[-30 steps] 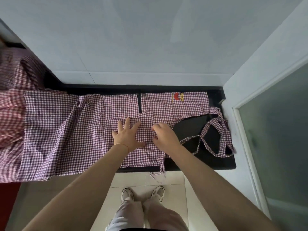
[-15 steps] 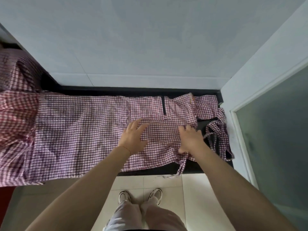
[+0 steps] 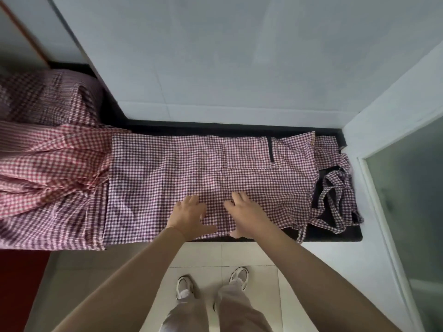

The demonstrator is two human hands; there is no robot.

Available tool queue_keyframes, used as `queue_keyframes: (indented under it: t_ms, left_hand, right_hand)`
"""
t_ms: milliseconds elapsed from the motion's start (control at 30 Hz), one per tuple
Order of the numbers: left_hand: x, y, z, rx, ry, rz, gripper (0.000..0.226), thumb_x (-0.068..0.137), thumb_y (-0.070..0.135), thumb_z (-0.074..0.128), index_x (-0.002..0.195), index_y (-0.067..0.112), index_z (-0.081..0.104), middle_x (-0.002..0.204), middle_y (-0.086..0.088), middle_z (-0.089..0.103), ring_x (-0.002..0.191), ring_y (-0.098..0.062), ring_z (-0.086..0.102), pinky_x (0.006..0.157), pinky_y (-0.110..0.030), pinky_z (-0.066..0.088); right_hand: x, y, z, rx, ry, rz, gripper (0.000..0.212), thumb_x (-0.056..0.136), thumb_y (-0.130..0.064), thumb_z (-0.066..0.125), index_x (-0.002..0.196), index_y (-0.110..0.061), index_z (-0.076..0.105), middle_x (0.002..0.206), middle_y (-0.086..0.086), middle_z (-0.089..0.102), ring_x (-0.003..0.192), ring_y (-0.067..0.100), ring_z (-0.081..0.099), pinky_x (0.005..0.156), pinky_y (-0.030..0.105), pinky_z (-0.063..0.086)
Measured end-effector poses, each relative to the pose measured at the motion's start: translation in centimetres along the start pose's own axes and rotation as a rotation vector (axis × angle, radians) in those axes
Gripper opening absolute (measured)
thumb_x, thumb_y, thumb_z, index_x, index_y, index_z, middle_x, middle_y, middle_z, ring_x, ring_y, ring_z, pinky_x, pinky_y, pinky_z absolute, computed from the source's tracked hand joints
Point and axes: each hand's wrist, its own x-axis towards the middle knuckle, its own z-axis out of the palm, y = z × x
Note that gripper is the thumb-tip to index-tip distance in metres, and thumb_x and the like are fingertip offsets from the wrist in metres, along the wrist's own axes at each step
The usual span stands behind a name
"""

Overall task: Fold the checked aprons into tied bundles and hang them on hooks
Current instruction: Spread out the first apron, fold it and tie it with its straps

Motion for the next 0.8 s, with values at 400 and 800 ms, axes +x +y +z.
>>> queue_keyframes:
  t_ms: [400,800]
  left_hand:
    - [-5.3,-0.7,2.6,0.134,0.037,0.135,0.047,0.089,0.019,0.057,0.134,0.019,0.046,0.145,-0.005,0.038,0.133,-0.024,0.036,0.116,-0.043,0.03]
    - [-1.6,-3.7,-4.5,0.206,-0.273,-0.204,0.026,0.094,0.014,0.057,0.12,0.012,0.061,0.118,-0.003,0.064,0.105,-0.019,0.062,0.086,-0.03,0.048]
  right_hand:
    - [-2.8,-5.1,2.5,-0.026,0.024,0.208,0.062,0.087,-0.002,0.062,0.142,-0.01,0.034,0.155,0.018,0.024,0.146,0.037,0.021,0.103,0.045,0.045]
    - [-2.0,-0.9,-2.5,-0.01,-0.159,0.615,0.028,0.098,-0.017,0.056,0.126,-0.014,0.058,0.127,0.004,0.06,0.116,0.022,0.057,0.1,0.033,0.045]
